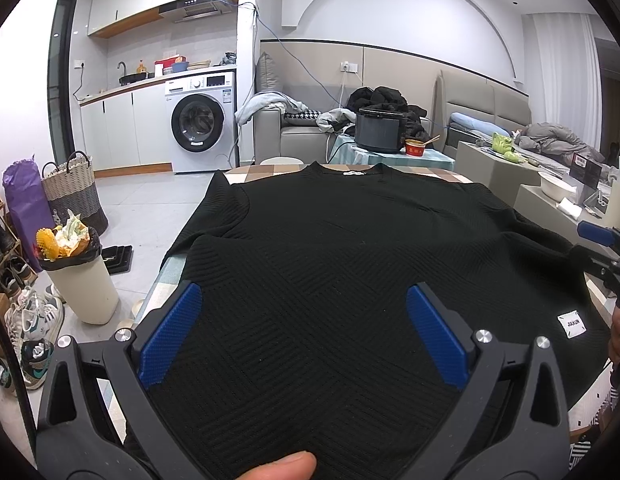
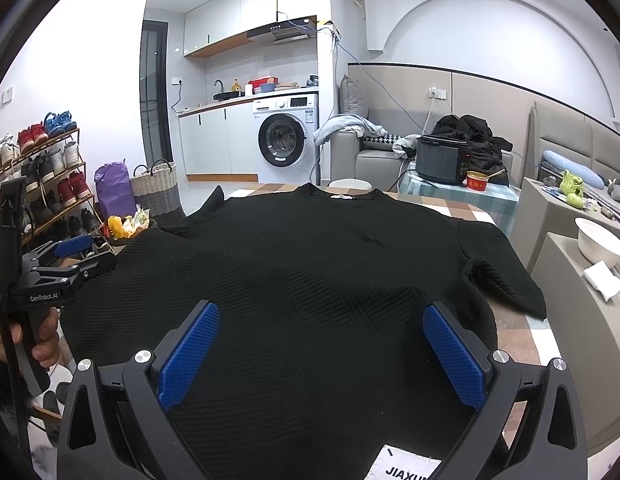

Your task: Fold small clothes

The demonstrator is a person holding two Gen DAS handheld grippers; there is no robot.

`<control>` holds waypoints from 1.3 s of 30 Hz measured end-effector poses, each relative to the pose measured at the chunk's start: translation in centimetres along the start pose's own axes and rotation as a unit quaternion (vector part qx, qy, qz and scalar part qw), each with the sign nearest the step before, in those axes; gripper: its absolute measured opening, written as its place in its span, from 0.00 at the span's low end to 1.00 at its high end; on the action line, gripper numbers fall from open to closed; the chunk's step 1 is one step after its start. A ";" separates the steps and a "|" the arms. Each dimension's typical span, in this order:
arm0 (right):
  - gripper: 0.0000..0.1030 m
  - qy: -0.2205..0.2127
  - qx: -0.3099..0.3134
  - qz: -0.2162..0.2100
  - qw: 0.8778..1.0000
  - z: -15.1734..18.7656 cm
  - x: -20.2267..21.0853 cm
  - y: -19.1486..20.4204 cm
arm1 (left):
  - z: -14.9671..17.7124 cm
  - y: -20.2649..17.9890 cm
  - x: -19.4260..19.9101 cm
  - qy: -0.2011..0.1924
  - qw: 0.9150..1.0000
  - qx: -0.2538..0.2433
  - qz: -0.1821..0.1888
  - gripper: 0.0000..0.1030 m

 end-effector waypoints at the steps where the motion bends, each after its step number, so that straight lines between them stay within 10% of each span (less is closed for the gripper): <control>1: 1.00 0.000 0.000 0.001 1.000 0.0 0.1 -0.1 | 0.0 0.0 0.0 0.000 1.000 0.000 0.001 0.99; 39: 1.00 -0.002 0.000 0.002 1.000 -0.1 0.2 -0.1 | 0.0 -0.2 0.0 -0.001 1.000 0.000 0.000 0.99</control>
Point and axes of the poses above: each gripper's, at about its wrist camera, not at the fingertips, and x roughly against the way its jaws point, y to its left, z to its underside, the point moved 10 cm from there along -x, roughly the way its jaws point, and after that the axes turned 1 degree about z, right-handed, at the moved point
